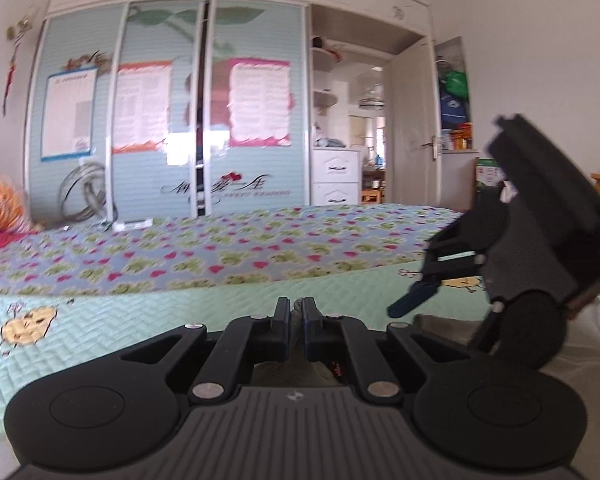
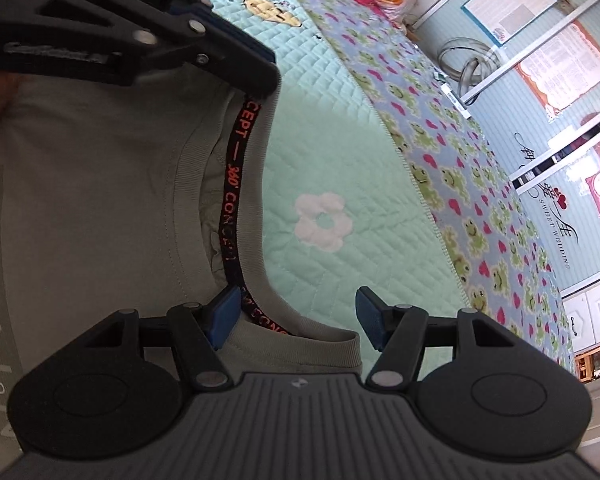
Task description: Fold clothes
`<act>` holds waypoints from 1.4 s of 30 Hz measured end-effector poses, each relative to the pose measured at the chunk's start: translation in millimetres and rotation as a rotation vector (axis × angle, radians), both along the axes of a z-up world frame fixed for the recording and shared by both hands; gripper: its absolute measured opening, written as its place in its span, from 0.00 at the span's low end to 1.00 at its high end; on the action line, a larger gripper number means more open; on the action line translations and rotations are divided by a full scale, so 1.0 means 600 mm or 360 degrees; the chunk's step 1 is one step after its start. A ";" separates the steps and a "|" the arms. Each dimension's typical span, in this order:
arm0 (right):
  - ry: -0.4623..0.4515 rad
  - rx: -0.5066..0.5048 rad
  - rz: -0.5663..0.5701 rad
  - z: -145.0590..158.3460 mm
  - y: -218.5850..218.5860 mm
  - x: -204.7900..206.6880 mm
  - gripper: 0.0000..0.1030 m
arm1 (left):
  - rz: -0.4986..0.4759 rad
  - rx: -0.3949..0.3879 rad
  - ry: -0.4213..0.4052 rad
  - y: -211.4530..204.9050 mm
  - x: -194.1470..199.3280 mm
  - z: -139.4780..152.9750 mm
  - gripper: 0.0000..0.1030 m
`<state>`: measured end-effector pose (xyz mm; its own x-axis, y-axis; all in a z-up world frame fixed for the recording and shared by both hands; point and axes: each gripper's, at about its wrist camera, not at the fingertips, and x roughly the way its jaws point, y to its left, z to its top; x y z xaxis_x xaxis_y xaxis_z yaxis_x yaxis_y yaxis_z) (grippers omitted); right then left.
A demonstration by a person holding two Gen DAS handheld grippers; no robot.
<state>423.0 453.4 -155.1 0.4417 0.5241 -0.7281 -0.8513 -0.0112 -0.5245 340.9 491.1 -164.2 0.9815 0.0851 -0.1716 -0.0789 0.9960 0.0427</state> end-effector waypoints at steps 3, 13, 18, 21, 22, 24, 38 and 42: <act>0.0052 -0.0003 -0.0003 0.000 0.003 0.013 0.70 | -0.0050 -0.0010 -0.0004 -0.002 0.001 0.000 0.05; 0.0515 0.0102 -0.0262 0.004 -0.005 0.081 0.73 | -0.0052 -0.0067 0.0008 0.006 0.004 -0.003 0.05; 0.0534 0.0053 -0.0255 0.005 0.001 0.076 0.62 | -0.0035 -0.0083 0.0010 0.011 0.007 -0.002 0.05; 0.0561 -0.0017 -0.0181 0.011 0.006 0.061 0.30 | -0.0028 -0.0087 0.0012 0.013 0.009 0.000 0.05; 0.0552 -0.0034 -0.0160 0.012 0.007 0.054 0.21 | -0.0024 -0.0089 0.0012 0.014 0.008 0.000 0.05; 0.0488 -0.0039 -0.0123 0.009 0.007 0.039 0.16 | -0.0014 -0.0093 0.0012 0.016 0.008 -0.001 0.05; -0.0127 0.0265 -0.0320 -0.029 -0.010 0.008 0.01 | 0.0238 -0.0322 0.0265 0.071 0.047 -0.028 0.07; 0.0034 0.0378 -0.0407 -0.041 -0.017 0.044 0.04 | 0.0316 -0.0434 0.0382 0.096 0.064 -0.039 0.21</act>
<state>449.2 443.2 -179.5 0.5665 0.5543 -0.6097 -0.8217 0.3238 -0.4691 379.5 548.5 -187.5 0.8798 0.1886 -0.4363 -0.2907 0.9398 -0.1798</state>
